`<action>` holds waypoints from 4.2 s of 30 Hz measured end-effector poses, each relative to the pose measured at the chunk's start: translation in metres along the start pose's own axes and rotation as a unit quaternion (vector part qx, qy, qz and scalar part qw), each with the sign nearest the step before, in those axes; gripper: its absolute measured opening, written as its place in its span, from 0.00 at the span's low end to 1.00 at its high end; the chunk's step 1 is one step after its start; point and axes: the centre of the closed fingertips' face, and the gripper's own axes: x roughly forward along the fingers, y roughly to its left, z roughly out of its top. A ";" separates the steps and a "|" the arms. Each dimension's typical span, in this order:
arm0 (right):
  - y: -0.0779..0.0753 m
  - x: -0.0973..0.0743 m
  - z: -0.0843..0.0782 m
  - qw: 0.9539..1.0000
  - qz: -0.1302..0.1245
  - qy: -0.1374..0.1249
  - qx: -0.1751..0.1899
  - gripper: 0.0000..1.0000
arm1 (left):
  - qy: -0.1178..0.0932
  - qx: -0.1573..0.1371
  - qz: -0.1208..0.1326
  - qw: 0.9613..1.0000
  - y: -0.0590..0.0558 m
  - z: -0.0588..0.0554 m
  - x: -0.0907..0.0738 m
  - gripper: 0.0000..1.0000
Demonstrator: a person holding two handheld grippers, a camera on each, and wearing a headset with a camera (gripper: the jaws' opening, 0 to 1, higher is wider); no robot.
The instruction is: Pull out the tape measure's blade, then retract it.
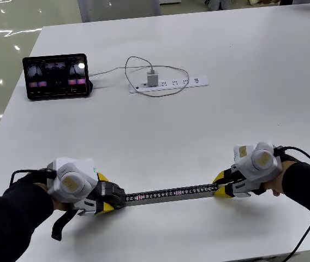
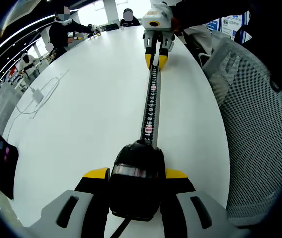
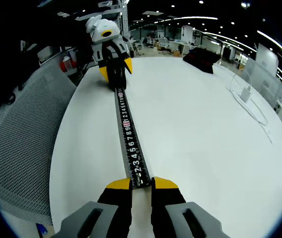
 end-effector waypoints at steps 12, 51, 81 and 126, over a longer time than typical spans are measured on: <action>0.002 0.001 0.002 1.000 0.016 0.021 -0.008 0.12 | -0.001 -0.002 0.000 1.000 0.000 0.000 0.000 0.35; 0.004 0.003 -0.001 0.987 0.035 0.111 -0.107 0.12 | 0.029 0.025 -0.007 0.999 -0.001 0.000 -0.001 0.35; 0.006 -0.003 -0.001 0.984 0.031 0.119 -0.131 0.24 | 0.072 0.048 -0.028 0.996 0.000 -0.014 -0.015 0.58; 0.021 -0.013 -0.001 0.998 0.012 0.066 0.005 0.99 | -0.014 -0.093 0.004 0.996 -0.005 -0.010 -0.026 0.99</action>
